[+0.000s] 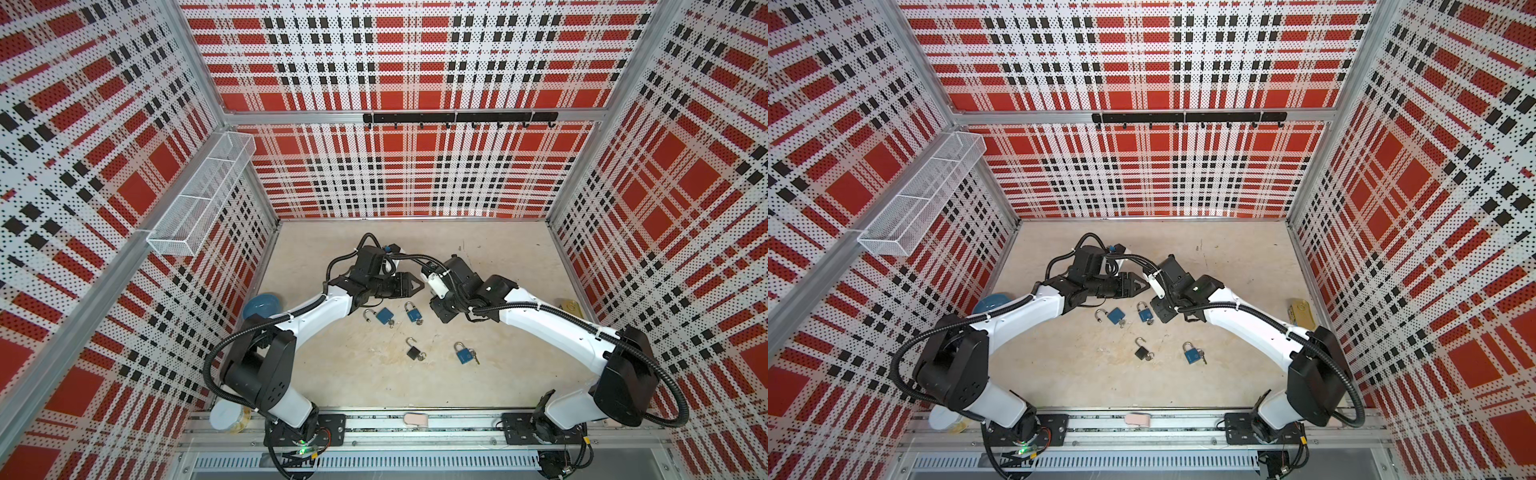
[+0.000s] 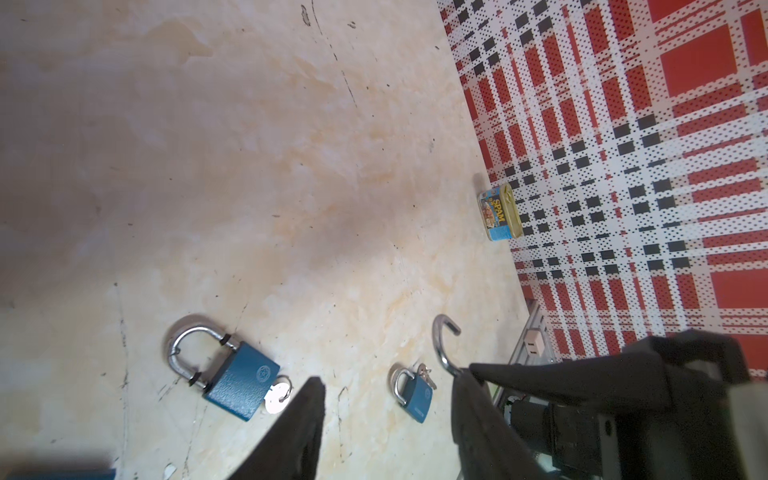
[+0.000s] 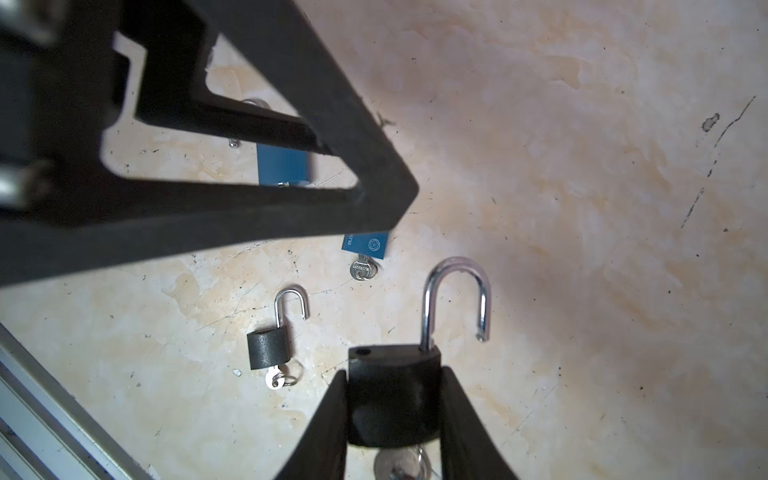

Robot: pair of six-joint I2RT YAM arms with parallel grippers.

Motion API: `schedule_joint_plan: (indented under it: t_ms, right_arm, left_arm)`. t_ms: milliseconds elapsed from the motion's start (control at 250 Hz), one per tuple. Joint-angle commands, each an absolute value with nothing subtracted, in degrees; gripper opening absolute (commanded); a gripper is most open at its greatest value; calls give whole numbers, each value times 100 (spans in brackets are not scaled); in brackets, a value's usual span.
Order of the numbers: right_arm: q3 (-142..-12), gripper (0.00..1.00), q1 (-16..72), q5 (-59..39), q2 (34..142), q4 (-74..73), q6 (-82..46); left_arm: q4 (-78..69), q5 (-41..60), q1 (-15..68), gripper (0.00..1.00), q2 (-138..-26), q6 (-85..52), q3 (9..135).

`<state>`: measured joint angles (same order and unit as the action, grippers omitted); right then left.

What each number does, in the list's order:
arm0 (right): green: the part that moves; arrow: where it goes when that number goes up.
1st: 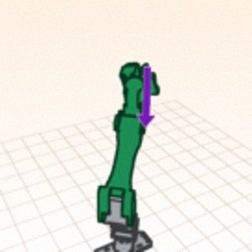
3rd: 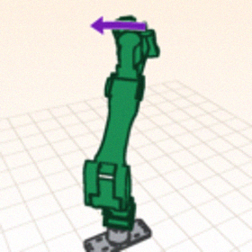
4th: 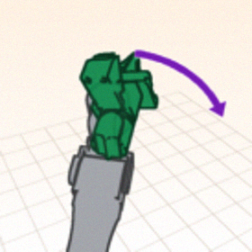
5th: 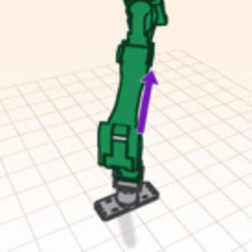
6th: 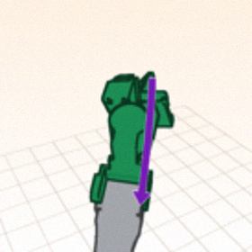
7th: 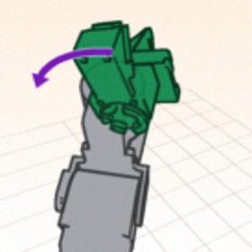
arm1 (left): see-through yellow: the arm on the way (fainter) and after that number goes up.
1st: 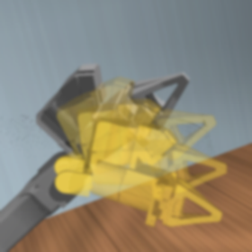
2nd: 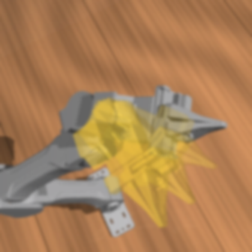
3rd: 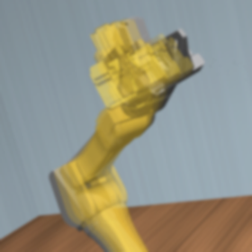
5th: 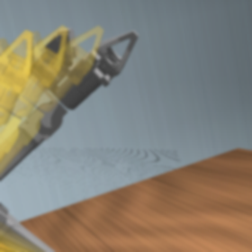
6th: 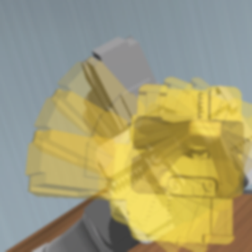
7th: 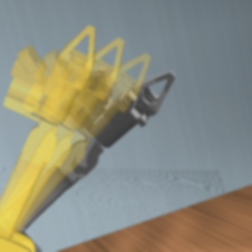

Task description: Lock with the key

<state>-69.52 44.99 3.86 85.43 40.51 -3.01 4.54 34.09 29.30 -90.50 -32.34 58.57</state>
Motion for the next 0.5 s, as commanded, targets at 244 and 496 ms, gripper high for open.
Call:
schedule_joint_plan:
  t_ms: [244,496]
  right_arm:
    - [-6988,15,4603,391,8254,4067,-325]
    - [-7062,14,4655,488,8218,4157,-317]
  left_arm:
    - [-260,3970,3093,53,-9440,-3673,6053]
    - [-387,4089,3127,51,-9509,-3727,6116]
